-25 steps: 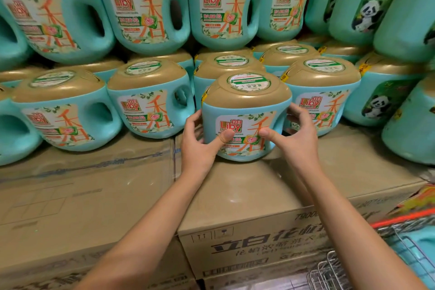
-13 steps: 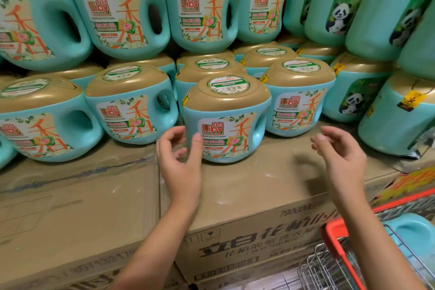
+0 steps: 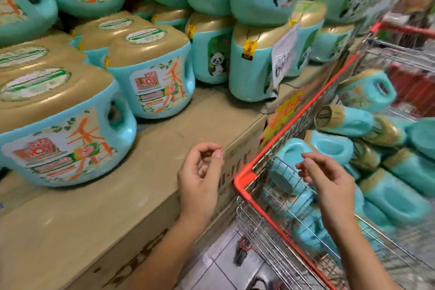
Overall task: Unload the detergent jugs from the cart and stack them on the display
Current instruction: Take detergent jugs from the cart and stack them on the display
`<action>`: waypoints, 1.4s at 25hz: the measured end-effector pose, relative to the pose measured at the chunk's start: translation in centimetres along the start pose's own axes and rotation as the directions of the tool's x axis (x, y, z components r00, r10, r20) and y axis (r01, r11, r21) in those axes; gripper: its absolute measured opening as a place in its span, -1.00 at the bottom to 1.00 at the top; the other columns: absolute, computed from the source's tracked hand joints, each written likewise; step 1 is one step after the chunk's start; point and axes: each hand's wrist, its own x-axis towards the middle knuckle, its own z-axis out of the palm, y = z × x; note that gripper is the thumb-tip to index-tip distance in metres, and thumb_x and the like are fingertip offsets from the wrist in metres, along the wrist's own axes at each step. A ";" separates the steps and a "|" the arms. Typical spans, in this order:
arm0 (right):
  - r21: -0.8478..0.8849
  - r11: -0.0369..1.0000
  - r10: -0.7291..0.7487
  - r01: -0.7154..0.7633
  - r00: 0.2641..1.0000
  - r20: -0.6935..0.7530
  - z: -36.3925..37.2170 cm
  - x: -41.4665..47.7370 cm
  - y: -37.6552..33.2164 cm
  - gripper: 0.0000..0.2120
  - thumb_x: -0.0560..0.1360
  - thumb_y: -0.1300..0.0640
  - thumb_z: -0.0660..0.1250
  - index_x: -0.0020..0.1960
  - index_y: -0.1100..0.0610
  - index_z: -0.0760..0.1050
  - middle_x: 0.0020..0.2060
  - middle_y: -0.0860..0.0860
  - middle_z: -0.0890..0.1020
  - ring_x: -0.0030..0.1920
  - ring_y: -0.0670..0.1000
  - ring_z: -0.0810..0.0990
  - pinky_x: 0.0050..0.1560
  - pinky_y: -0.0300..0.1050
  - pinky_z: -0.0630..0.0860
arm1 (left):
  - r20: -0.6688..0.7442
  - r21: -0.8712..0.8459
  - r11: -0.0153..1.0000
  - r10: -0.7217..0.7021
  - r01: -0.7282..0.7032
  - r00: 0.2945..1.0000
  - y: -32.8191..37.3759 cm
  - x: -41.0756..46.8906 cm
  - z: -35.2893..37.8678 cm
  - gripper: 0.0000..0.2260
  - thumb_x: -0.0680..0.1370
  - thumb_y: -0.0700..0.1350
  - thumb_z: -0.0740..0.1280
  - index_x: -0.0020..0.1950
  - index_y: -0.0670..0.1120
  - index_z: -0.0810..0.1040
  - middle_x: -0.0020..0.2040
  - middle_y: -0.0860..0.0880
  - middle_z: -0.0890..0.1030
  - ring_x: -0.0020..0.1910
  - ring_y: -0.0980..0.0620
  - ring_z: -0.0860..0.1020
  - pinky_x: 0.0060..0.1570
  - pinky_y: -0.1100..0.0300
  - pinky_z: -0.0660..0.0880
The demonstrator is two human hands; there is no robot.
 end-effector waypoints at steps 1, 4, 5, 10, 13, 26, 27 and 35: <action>0.003 1.000 0.012 -0.012 0.999 -0.034 -1.5 1.0 0.3 -0.86 0.54 0.33 0.29 -0.06 0.14 0.57 -0.36 -0.03 0.66 -0.34 -0.17 0.59 -0.24 -0.38 0.50 | 0.030 -0.009 1.000 -0.028 0.028 0.999 -1.0 0.6 2.1 -0.91 0.46 -0.14 0.31 -0.15 0.04 0.59 -0.30 0.05 0.56 -0.28 0.03 0.44 -0.25 0.28 0.41; -0.029 0.999 0.042 -0.045 0.994 -0.100 -5.7 5.0 1.9 -0.86 0.54 0.35 0.28 -0.07 0.16 0.57 -0.31 0.05 0.64 -0.37 -0.19 0.59 -0.30 -0.41 0.48 | 0.132 -0.013 0.996 -0.083 0.086 0.988 -4.3 2.4 9.0 -0.94 0.46 -0.13 0.31 -0.11 0.01 0.55 -0.26 -0.02 0.56 -0.27 0.06 0.47 -0.24 0.32 0.43; -0.039 0.997 0.057 -0.062 0.991 -0.121 -6.8 6.5 2.5 -0.84 0.53 0.36 0.29 -0.09 0.15 0.57 -0.32 0.05 0.64 -0.38 -0.20 0.58 -0.31 -0.41 0.48 | 0.172 -0.008 0.994 -0.105 0.108 0.979 -5.4 3.0 11.3 -0.94 0.47 -0.14 0.32 -0.10 0.01 0.55 -0.24 -0.01 0.57 -0.26 0.07 0.49 -0.21 0.32 0.44; -0.137 0.959 0.220 -0.247 0.958 -0.183 -10.8 13.8 8.3 -0.75 0.52 0.37 0.31 -0.20 0.04 0.53 -0.35 0.03 0.60 -0.41 -0.20 0.55 -0.34 -0.39 0.44 | 0.350 0.192 0.963 -0.247 0.189 0.903 -13.0 6.3 21.0 -0.75 0.55 -0.33 0.33 -0.11 0.05 0.52 -0.23 0.06 0.55 -0.29 0.26 0.51 -0.21 0.44 0.44; -0.230 0.877 0.386 -0.423 0.903 -0.189 -11.6 16.5 13.4 -0.81 0.51 0.31 0.33 -0.18 0.05 0.50 -0.30 0.08 0.54 -0.31 0.00 0.50 -0.23 -0.16 0.45 | 0.392 0.407 0.904 -0.303 0.132 0.869 -17.5 7.8 24.1 -0.83 0.57 -0.26 0.33 -0.09 0.03 0.52 -0.21 0.09 0.54 -0.24 0.23 0.50 -0.22 0.51 0.38; -0.177 0.612 0.780 -0.770 0.626 -0.025 -10.3 17.5 22.0 -0.68 0.56 -0.12 0.26 0.19 0.06 0.41 -0.18 -0.05 0.55 -0.23 -0.08 0.52 -0.28 -0.32 0.46 | 0.340 0.937 0.231 -0.776 -0.263 0.532 -25.7 6.7 27.8 -0.11 0.47 0.33 0.30 0.49 -0.33 0.16 0.47 -0.29 0.29 0.43 -0.25 0.32 0.37 -0.02 0.29; -0.136 0.574 0.818 -0.808 0.573 0.047 -9.9 17.5 21.7 -0.67 0.58 -0.16 0.20 0.19 0.04 0.42 -0.12 -0.05 0.57 -0.16 -0.07 0.54 -0.22 -0.30 0.50 | 0.334 0.934 0.211 -0.800 -0.288 0.499 -26.0 6.8 28.1 -0.05 0.48 0.31 0.31 0.51 -0.37 0.05 0.52 -0.31 0.19 0.48 -0.25 0.25 0.42 -0.02 0.23; 0.076 0.617 0.781 -0.784 0.621 0.063 -9.8 15.4 20.8 -0.69 0.65 0.13 0.16 0.32 0.27 0.40 0.16 0.19 0.59 0.07 0.10 0.60 -0.03 -0.13 0.56 | 0.323 0.946 0.269 -0.754 -0.180 0.572 -26.1 7.5 27.3 -0.18 0.42 0.20 0.46 0.43 -0.28 0.23 0.39 -0.21 0.43 0.35 -0.22 0.43 0.21 0.04 0.36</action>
